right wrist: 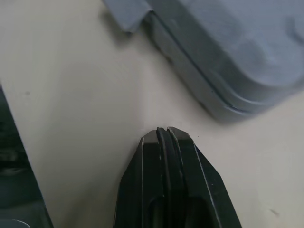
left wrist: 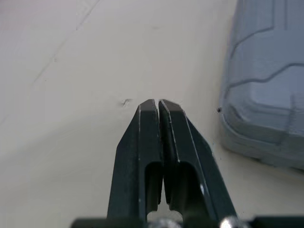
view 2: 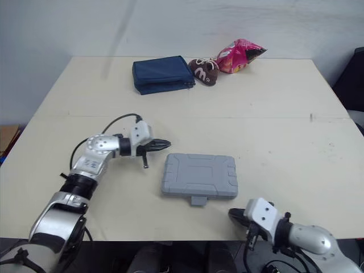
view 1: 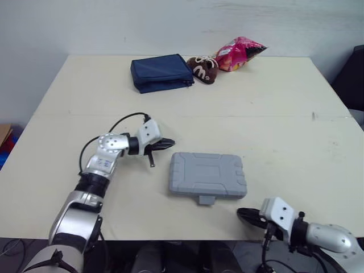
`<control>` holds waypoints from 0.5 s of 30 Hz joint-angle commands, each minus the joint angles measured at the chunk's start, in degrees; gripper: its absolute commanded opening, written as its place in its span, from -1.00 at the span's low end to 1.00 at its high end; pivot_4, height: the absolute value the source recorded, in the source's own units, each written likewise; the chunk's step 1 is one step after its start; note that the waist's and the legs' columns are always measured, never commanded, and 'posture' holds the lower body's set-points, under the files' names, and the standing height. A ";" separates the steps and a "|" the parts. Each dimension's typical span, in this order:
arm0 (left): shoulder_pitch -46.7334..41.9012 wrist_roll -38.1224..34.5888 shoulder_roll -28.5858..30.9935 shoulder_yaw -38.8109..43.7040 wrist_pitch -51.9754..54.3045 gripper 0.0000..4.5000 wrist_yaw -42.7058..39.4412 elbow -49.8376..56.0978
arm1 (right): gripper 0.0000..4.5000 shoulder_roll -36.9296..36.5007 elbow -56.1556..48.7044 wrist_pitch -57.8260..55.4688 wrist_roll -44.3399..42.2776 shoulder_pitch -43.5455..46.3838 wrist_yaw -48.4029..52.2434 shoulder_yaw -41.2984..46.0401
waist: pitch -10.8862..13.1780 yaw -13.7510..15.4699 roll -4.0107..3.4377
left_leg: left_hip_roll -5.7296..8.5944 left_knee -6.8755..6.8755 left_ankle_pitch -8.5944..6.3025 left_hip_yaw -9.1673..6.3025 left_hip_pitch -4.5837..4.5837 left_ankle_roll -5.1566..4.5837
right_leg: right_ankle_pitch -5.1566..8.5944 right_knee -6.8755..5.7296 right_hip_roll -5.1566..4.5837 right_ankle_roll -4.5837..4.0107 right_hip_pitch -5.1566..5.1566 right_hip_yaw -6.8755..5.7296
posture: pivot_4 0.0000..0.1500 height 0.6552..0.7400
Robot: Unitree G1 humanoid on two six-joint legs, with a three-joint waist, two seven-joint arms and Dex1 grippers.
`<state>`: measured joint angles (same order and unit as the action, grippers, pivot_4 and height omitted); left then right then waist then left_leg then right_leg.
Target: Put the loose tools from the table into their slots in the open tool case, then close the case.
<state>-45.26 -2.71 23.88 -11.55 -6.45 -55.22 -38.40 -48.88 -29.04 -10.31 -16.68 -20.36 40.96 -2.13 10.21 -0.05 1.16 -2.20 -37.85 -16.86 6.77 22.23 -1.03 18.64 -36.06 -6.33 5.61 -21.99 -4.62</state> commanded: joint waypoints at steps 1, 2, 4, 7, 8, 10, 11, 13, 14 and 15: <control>-1.86 1.66 -1.18 -0.82 -4.95 -0.97 -1.34 -3.46 | -1.00 1.31 1.61 -1.38 3.41 2.93 -0.29 -2.09 | 0.01 -0.11 0.03 | 0.00 -0.02 0.00 0.00 0.00 0.00 | 0.00 0.00 -0.01 0.00 0.00 0.00 | 1.00 1.00; -2.08 1.99 -1.54 -1.14 -6.08 -0.97 -2.01 -4.41 | -1.00 1.71 2.84 -1.39 4.53 4.38 -0.59 -2.37 | 0.02 -0.17 0.05 | -0.02 -0.02 0.00 0.03 -0.02 0.00 | 0.00 -0.01 0.00 0.01 0.00 0.03 | 1.00 1.00; -1.56 1.89 -1.81 -1.57 -7.47 -0.97 -4.11 -4.68 | -1.00 2.00 4.89 -1.80 5.82 7.13 -0.32 -2.56 | 0.02 -0.15 0.06 | -0.11 -0.06 -0.01 0.03 -0.02 0.02 | 0.00 -0.03 -0.01 0.00 0.00 0.02 | 1.00 1.00; 0.41 1.00 -1.28 -1.78 -7.23 -0.97 -7.67 -2.19 | -1.00 1.71 8.87 -0.79 7.75 10.58 0.82 -2.62 | 0.01 -0.07 0.10 | -0.12 -0.11 -0.02 0.03 -0.03 0.03 | 0.00 -0.04 -0.01 0.00 0.02 0.01 | 1.00 1.00; 1.42 0.62 -0.73 -1.79 -6.62 -0.97 -8.97 -0.57 | -1.00 1.72 10.35 -0.41 8.14 11.86 1.13 -2.47 | 0.01 -0.07 0.10 | -0.09 -0.12 -0.02 0.03 -0.03 0.02 | -0.01 -0.05 -0.01 0.00 0.03 0.02 | 1.00 1.00; 4.28 -0.67 0.64 -1.69 -4.76 -0.97 -11.80 4.14 | -1.00 2.12 13.12 0.43 8.32 14.63 1.84 -2.21 | 0.01 -0.17 0.10 | -0.07 -0.14 -0.04 0.03 -0.04 -0.02 | -0.01 -0.04 -0.10 0.01 0.05 0.04 | 1.00 1.00; 5.95 -1.54 1.35 -1.58 -3.72 -0.97 -13.02 6.91 | -1.00 2.48 14.51 0.89 8.43 16.13 2.04 -2.25 | 0.01 -0.14 0.10 | -0.07 -0.14 -0.05 0.03 -0.04 -0.02 | -0.01 -0.04 -0.14 0.01 0.05 0.05 | 1.00 1.00; 9.16 -2.65 2.51 -1.08 -1.72 -0.97 -13.85 12.18 | -1.00 3.10 17.14 2.12 8.96 18.87 2.44 -2.64 | 0.01 -0.17 0.09 | -0.09 -0.15 -0.05 0.03 -0.03 -0.02 | -0.01 -0.04 -0.20 0.01 0.05 0.06 | 1.00 1.00; 10.57 -2.96 3.03 -0.89 -0.69 -0.97 -13.83 14.54 | -1.00 3.35 18.44 2.67 9.23 20.20 2.77 -2.91 | 0.01 -0.15 0.09 | -0.11 -0.16 -0.05 0.03 -0.03 -0.02 | -0.01 -0.05 -0.23 0.01 0.05 0.06 | 1.00 1.00; 12.14 -3.29 3.61 -0.71 0.40 -0.97 -13.78 17.02 | -1.00 3.80 19.93 3.24 9.62 21.76 2.80 -3.16 | 0.01 -0.14 0.09 | -0.10 -0.17 -0.05 0.02 -0.04 -0.02 | -0.01 -0.05 -0.25 0.01 0.05 0.06 | 1.00 1.00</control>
<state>-34.06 -4.41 26.75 -12.66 -7.43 -68.38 -26.35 -45.57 -12.51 -7.19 -9.22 0.53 44.13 -5.17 10.22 -0.19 1.26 -2.32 -38.04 -16.91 6.78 22.20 -1.05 18.63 -36.12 -6.58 5.62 -21.93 -4.56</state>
